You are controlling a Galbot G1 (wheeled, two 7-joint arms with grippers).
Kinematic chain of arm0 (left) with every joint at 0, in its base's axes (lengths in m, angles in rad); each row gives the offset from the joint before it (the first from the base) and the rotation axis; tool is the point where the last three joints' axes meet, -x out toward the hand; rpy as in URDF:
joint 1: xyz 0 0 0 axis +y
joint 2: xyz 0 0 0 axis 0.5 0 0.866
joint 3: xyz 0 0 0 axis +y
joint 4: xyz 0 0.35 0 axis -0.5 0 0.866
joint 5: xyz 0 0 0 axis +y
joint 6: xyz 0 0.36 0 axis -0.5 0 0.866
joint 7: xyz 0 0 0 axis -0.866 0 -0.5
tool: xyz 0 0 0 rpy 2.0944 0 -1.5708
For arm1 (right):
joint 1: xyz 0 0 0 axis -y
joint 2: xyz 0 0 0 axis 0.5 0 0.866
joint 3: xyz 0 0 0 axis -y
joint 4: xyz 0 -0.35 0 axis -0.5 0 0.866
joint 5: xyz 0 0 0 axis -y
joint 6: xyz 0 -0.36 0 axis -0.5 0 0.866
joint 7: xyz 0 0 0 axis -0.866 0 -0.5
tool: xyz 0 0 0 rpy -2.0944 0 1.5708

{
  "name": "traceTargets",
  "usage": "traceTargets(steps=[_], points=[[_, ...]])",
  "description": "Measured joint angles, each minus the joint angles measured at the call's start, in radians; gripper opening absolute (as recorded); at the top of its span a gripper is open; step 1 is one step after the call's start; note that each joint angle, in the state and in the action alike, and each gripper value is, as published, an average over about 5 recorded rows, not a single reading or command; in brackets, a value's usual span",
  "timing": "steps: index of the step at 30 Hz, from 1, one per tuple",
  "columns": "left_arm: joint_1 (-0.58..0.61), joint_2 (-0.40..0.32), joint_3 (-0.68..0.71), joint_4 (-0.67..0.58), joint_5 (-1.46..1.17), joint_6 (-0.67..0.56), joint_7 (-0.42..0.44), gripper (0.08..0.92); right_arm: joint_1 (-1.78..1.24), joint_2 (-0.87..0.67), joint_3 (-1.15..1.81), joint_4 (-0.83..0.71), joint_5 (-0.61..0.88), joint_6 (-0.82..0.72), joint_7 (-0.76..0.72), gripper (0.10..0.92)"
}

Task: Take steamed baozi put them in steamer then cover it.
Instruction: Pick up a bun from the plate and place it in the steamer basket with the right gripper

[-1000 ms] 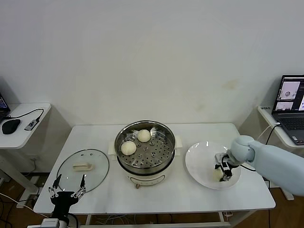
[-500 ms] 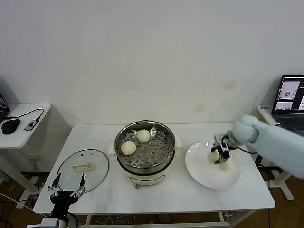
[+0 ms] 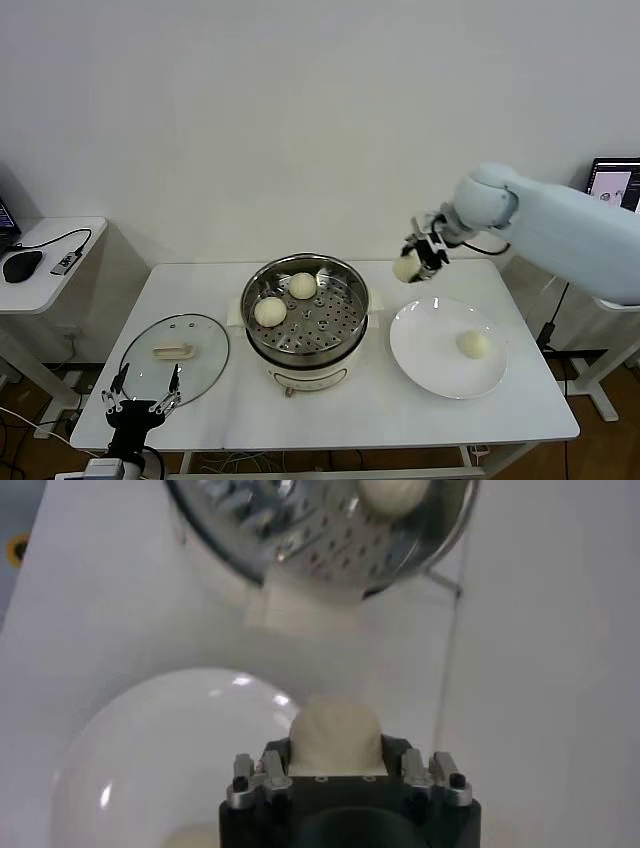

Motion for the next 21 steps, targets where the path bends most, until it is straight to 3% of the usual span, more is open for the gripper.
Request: traceTargets(steps=[10, 21], points=[[-0.003, -0.010, 0.000, 0.001, 0.005, -0.001, 0.000, 0.823, 0.010, 0.196, -0.060, -0.022, 0.011, 0.063, 0.011, 0.589], [0.006, -0.019, -0.023, -0.007, -0.003, 0.001, 0.000, 0.823, -0.043, 0.340, -0.120, -0.064, -0.089, 0.214, 0.024, 0.587]])
